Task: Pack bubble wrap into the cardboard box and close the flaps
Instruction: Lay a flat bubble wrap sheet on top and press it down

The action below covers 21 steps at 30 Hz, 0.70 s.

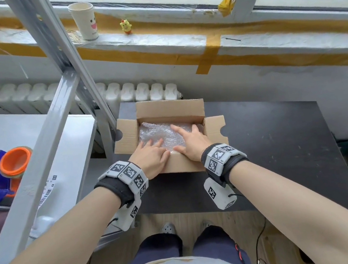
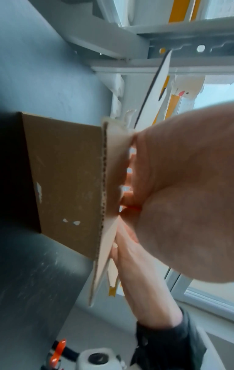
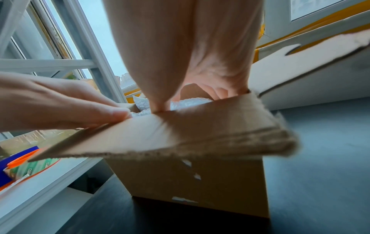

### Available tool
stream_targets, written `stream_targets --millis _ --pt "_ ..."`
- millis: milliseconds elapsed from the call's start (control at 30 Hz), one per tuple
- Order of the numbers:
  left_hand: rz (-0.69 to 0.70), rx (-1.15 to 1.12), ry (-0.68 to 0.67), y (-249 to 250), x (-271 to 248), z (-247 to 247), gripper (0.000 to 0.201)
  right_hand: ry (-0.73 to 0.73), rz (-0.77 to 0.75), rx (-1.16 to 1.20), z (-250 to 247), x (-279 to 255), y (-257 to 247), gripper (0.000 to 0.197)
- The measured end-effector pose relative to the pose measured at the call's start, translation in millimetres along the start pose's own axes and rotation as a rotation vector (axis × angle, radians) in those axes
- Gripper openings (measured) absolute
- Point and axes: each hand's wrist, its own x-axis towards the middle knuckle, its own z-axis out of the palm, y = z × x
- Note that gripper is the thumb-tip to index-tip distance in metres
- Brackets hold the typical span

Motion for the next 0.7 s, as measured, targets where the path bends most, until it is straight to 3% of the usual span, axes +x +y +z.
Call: stream_targets --millis 67,167,200,300,400,533,700 --pt "0.019 0.012 0.083 -2 0 -4 0.041 -0.007 0.007 -0.003 0 -1 -1 0.065" --pt "0.025 0.033 0.351 -3 2 -6 0.027 -0.022 0.026 -0.001 0 -2 -3 0.065" --pt "0.015 0.054 0.393 -3 4 -4 0.034 -0.028 0.030 0.003 0 -2 -4 0.065" --pt "-0.025 0.097 0.312 -8 15 -1 0.065 -0.049 0.036 0.008 1 1 -4 0.068" --pt "-0.060 0.083 0.194 -8 21 -5 0.068 -0.084 0.040 0.011 1 6 -4 0.073" --pt "-0.134 -0.032 0.148 -4 21 -11 0.069 -0.112 0.044 0.011 2 10 -3 0.078" --pt "-0.168 -0.047 -0.044 -2 29 -14 0.079 -0.123 0.055 0.035 0 11 -1 0.083"
